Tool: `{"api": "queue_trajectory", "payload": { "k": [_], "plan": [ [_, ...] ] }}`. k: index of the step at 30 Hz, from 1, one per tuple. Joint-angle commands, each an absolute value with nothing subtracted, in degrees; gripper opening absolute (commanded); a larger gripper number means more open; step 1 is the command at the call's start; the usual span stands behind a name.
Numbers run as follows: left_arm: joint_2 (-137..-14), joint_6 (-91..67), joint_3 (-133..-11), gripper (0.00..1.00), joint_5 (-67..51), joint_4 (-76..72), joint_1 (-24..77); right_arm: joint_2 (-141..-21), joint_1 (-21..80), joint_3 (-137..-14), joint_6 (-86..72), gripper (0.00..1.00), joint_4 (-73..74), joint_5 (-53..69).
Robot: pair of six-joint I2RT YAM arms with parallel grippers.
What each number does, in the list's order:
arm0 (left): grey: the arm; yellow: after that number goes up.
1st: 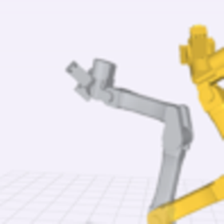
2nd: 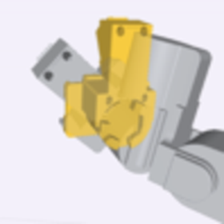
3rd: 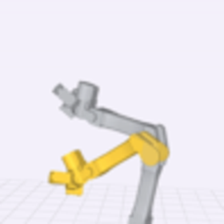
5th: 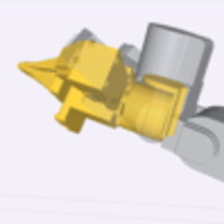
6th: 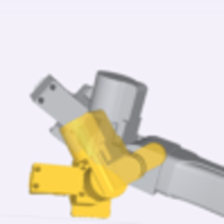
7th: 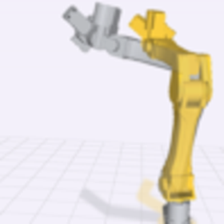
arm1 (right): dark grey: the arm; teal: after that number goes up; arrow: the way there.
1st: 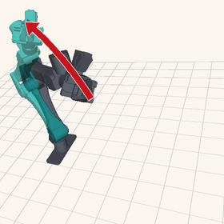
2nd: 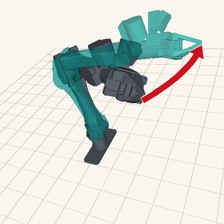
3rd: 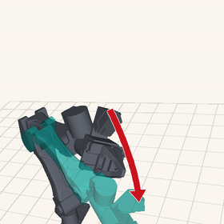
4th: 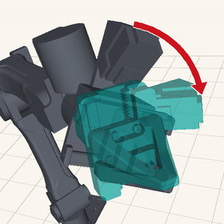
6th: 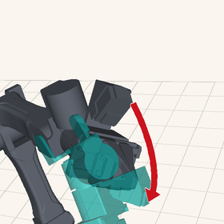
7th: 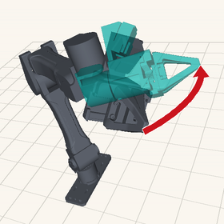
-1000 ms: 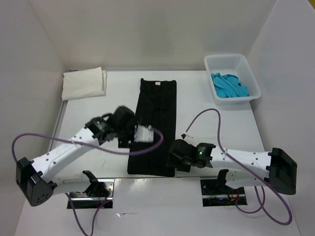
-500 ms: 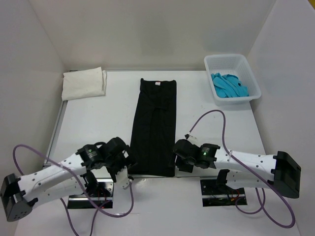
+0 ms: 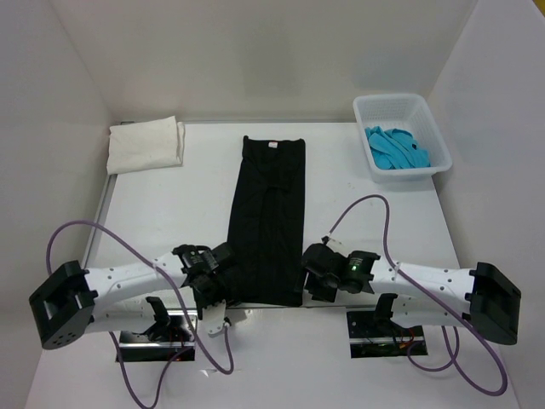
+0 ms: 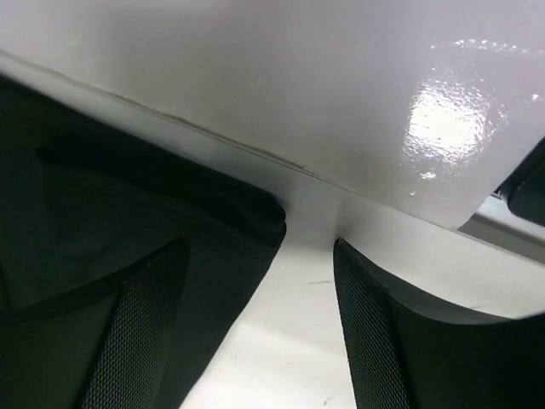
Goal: Fold and stack the t-shirts
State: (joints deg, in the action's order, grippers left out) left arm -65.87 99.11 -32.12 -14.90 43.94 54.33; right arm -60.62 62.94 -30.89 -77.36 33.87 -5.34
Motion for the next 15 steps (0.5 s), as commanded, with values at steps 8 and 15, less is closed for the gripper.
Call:
{"api": "queue_trajectory", "payload": {
  "k": [8, 15],
  "plan": [
    [-76.3, 102.0, -38.5, 0.75, -17.1, 46.2, 56.4, -66.1, 62.5, -31.9, -76.7, 0.71, 31.6, -5.4],
    [-78.0, 100.3, -39.0, 0.16, -18.7, 46.8, 57.5, -68.3, 62.5, -32.4, -76.2, 0.71, 31.6, -4.4]
  ]
}}
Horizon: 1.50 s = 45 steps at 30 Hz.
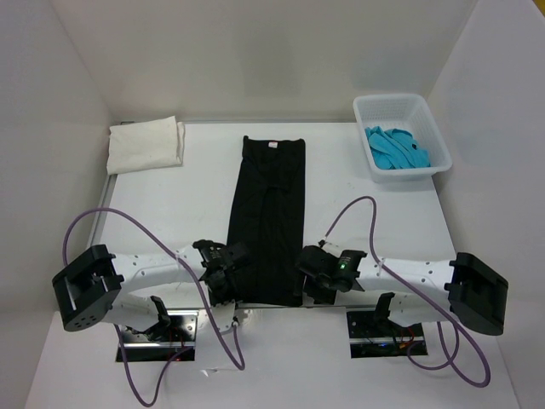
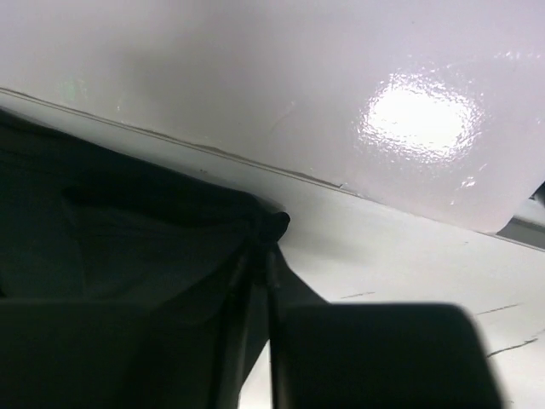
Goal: Fold and stack the t-shirts
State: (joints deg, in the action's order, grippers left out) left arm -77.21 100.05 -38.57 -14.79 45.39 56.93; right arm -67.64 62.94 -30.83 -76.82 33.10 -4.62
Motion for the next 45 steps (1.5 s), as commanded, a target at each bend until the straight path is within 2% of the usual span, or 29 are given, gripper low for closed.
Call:
{"api": "queue_trajectory", "payload": {
  "k": [1, 2, 5, 7, 8, 11, 12, 16, 25, 30, 36, 45],
  "plan": [
    [-78.0, 100.3, -39.0, 0.12, -18.7, 46.8, 57.5, -68.3, 62.5, -32.4, -76.2, 0.71, 31.6, -4.4],
    [-78.0, 99.5, -39.0, 0.1, -18.7, 46.8, 57.5, -68.3, 62.5, -32.4, -75.7, 0.71, 32.1, -3.7],
    [-77.3, 96.4, -39.0, 0.06, -18.7, 45.6, 57.5, -68.8, 62.5, -31.9, -75.1, 0.62, 30.5, -1.9],
    [-76.6, 94.0, -38.5, 0.04, -18.7, 45.0, 57.5, -69.3, 62.5, -31.9, -74.6, 0.5, 29.7, -1.2],
    [-75.9, 92.8, -38.5, 0.03, -18.7, 44.1, 57.5, -69.3, 62.5, -31.9, -74.6, 0.4, 28.7, -0.3],
    [-75.3, 86.9, -38.5, 0.01, -18.7, 42.1, 57.5, -70.5, 62.5, -31.9, -73.0, 0.24, 26.6, 2.7],
    [-74.8, 85.0, -38.5, 0.0, -18.7, 41.2, 57.5, -71.3, 62.5, -31.9, -73.0, 0.16, 26.1, 2.7],
    [-74.2, 79.5, -39.6, 0.0, -19.2, 40.1, 57.5, -72.8, 62.5, -33.4, -71.3, 0.0, 26.7, 3.3],
    [-72.1, 67.7, -45.3, 0.0, -19.9, 42.4, 46.7, -70.6, 57.1, -43.2, -64.4, 0.0, 35.6, 0.5],
    [-74.2, 60.3, -53.8, 0.0, -23.8, 42.4, 36.8, -70.3, 45.5, -47.5, -54.8, 0.0, 36.1, 2.7],
    [-79.9, 55.1, -60.8, 0.0, -26.0, 40.4, 28.1, -78.6, 34.8, -58.6, -44.5, 0.0, 36.7, 4.0],
    [-96.4, 48.4, -75.2, 0.0, -26.0, 36.9, 23.7, -94.9, 27.1, -71.1, -35.0, 0.0, 35.5, 6.7]
  ]
}}
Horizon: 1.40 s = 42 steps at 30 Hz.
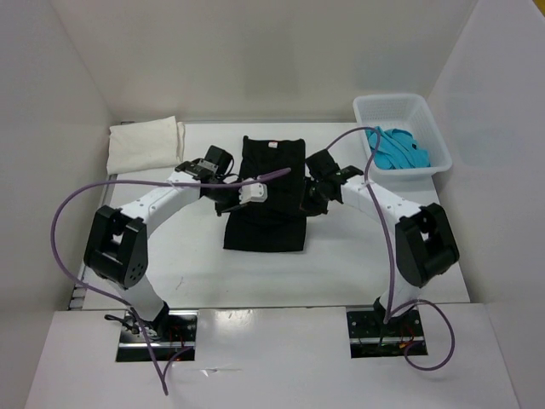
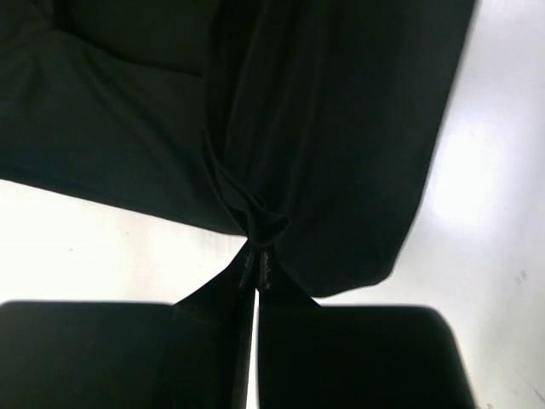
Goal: Fold and stack the t-shirts
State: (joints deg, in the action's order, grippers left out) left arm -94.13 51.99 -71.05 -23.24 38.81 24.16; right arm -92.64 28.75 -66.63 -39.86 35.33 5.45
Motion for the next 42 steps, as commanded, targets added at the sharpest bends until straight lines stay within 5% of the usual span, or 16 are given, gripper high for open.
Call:
{"api": "queue_trajectory", "payload": {
  "k": [1, 19, 33, 42],
  "plan": [
    [-96.9, 47.5, -75.8, 0.0, -26.0, 35.3, 23.7, -95.8, 26.3, -71.9, -33.9, 0.0, 35.5, 6.7],
    [-107.2, 42.4, -84.3, 0.0, -25.5, 26.9, 17.7, -117.4, 20.0, -91.4, -26.8, 0.0, 36.2, 11.8],
    [-113.4, 42.9, -85.4, 0.0, -24.3, 23.0, 16.5, -122.2, 18.3, -96.2, -27.3, 0.0, 35.7, 9.4],
    [-114.7, 41.7, -85.5, 0.03, -23.7, 20.7, 15.5, -124.5, 18.3, -99.8, -26.8, 0.38, 36.8, 8.8]
  ]
}}
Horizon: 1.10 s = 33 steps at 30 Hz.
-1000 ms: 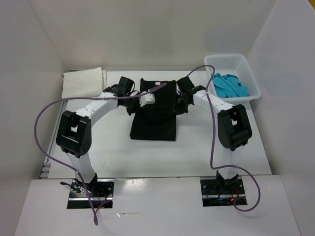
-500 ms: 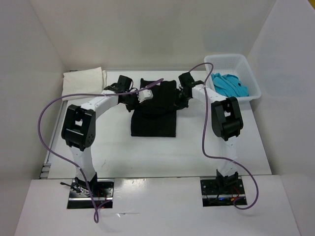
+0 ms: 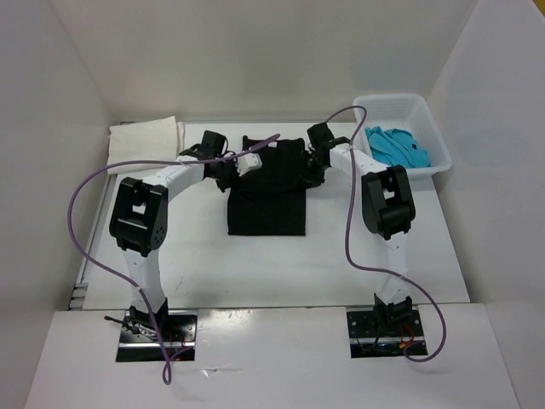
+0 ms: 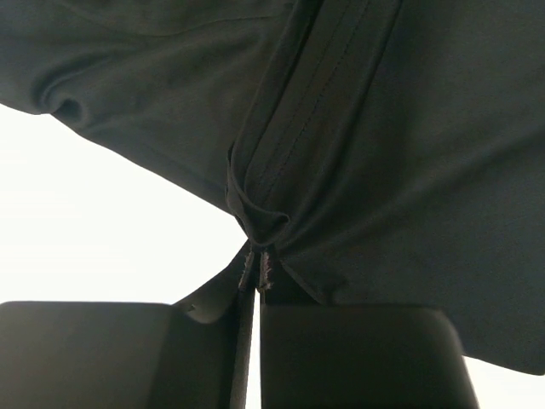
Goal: Fold and stack the t-shirts
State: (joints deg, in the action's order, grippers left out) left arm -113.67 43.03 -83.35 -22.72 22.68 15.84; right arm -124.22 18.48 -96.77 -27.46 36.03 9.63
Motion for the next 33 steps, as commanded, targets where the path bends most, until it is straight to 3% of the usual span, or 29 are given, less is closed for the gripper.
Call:
{"api": "queue_trajectory", "payload": {
  "k": [1, 6, 11, 22, 26, 27, 31, 33],
  "plan": [
    [-115.2, 41.7, -86.0, 0.05, -23.7, 20.7, 15.5, -124.5, 18.3, -99.8, -27.3, 0.44, 36.8, 8.8],
    [-115.2, 41.7, -86.0, 0.11, -23.2, 20.1, 15.5, -123.3, 18.3, -100.9, -27.3, 0.56, 37.4, 8.1],
    [-115.2, 41.7, -86.0, 0.16, -22.6, 19.6, 14.9, -119.6, 18.3, -100.2, -27.9, 0.61, 37.4, 4.6],
    [-114.7, 39.4, -86.0, 0.38, -20.7, 19.6, 14.4, -109.9, 18.3, -92.7, -27.9, 0.65, 36.8, 1.6],
    [-113.6, 38.8, -86.0, 0.44, -19.6, 19.1, 13.9, -106.3, 19.5, -87.4, -27.9, 0.45, 35.1, 2.1],
    [-113.6, 38.8, -86.0, 0.46, -19.6, 19.1, 13.9, -106.3, 20.1, -86.7, -27.9, 0.31, 35.1, 2.1],
    [-113.1, 37.7, -86.6, 0.48, -20.1, 19.1, 13.4, -105.7, 22.4, -84.6, -28.9, 0.06, 34.5, 2.1],
    [-112.6, 37.2, -87.1, 0.5, -20.1, 19.6, 12.8, -105.7, 23.0, -84.0, -29.5, 0.04, 33.0, 2.6]
  ]
}}
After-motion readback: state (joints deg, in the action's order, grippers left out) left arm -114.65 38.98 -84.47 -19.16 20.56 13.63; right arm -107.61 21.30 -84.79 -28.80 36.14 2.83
